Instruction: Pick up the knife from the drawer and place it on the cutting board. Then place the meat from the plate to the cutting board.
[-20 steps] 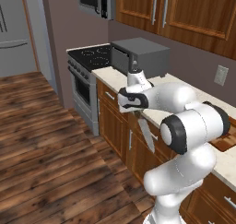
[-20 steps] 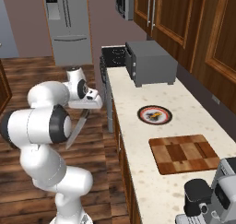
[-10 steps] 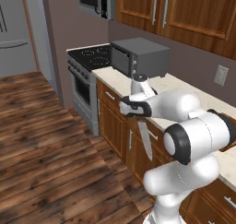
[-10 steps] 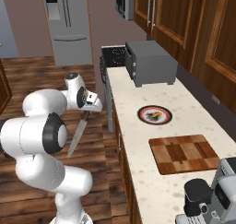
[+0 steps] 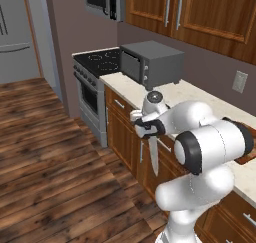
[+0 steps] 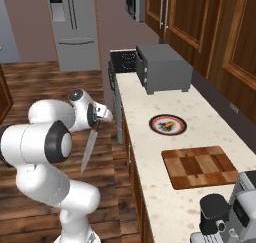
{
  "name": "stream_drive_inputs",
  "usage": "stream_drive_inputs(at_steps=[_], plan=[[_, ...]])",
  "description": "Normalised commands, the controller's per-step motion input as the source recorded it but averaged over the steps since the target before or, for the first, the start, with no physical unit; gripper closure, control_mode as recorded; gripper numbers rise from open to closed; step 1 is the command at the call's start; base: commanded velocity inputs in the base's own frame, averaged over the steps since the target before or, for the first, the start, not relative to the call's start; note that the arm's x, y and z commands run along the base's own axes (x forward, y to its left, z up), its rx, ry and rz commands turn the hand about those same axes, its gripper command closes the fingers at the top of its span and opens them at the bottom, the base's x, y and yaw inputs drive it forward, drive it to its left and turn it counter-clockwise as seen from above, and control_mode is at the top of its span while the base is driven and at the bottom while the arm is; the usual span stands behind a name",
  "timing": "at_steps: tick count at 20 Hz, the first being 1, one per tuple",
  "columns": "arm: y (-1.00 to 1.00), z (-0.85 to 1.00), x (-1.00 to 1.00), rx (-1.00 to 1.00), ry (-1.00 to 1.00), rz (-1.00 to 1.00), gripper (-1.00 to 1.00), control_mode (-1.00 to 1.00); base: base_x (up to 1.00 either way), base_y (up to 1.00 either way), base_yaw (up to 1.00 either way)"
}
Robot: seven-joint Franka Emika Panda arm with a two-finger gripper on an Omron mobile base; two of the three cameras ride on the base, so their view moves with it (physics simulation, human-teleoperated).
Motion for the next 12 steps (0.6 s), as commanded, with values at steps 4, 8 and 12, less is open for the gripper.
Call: stream_drive_inputs(at_steps=[4, 8, 12], plan=[[0.00, 0.02, 0.94, 0.00, -0.06, -0.08, 1.00, -1.00, 0.00, 0.00, 0.00], [0.00, 0.04, 0.65, 0.02, -0.02, -0.05, 1.00, -1.00, 0.00, 0.00, 0.00], [0.00, 0.00, 0.04, 0.02, 0.00, -0.01, 1.00, -1.00, 0.00, 0.00, 0.00]])
